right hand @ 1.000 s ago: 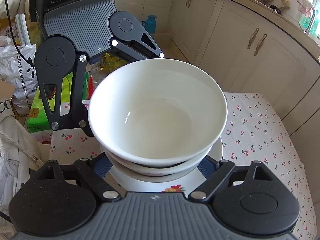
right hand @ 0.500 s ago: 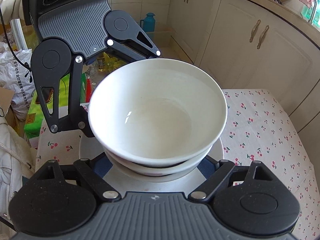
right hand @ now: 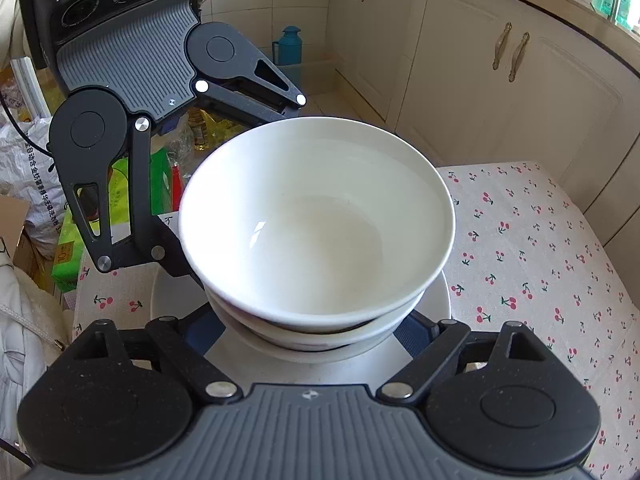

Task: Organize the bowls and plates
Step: 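Lift the bowl stack with both grippers and lower it onto the plate stack, then open both grippers and withdraw from the bowls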

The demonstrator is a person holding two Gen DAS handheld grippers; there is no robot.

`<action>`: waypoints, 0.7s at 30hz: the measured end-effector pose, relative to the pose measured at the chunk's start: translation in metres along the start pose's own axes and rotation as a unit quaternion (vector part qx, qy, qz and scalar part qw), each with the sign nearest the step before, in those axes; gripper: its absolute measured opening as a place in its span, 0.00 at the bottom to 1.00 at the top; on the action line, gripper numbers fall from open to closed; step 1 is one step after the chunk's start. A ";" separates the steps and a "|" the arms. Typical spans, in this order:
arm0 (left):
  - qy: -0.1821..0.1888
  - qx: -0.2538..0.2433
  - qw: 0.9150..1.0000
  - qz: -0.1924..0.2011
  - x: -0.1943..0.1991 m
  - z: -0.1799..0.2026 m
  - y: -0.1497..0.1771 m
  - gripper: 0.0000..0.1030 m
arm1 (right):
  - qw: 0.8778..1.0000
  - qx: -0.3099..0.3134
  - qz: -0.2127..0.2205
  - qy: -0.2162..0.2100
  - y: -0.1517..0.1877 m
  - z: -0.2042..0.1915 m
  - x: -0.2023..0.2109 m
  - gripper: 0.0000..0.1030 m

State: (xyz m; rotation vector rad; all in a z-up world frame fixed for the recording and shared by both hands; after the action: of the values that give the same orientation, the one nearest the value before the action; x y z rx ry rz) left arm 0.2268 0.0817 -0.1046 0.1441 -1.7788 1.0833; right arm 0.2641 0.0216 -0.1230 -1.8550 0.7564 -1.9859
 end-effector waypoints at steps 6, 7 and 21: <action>-0.009 -0.001 1.000 0.002 0.001 0.002 0.000 0.75 | 1.000 -0.001 0.005 0.004 0.001 -0.002 0.001 0.90; -0.011 0.000 1.000 0.002 0.001 0.002 0.000 0.76 | 1.000 0.000 0.006 0.005 0.001 -0.002 0.001 0.90; -0.068 0.062 0.994 0.053 0.039 0.030 0.014 0.91 | 0.992 -0.059 0.033 0.107 0.017 -0.011 0.048 1.00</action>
State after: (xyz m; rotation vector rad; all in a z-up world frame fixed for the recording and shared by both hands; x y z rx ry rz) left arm 0.1794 0.0826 -0.0849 0.2062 -1.8575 1.2878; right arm 0.2459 -0.0181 -0.0936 -1.6727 1.0022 -2.1630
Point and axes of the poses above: each gripper's, at about its wrist camera, not at the fingertips, and x roughly against the way its jaws point, z to its right, y to its underside, the point moved 8 cm from there along -x, roughly the way its jaws point
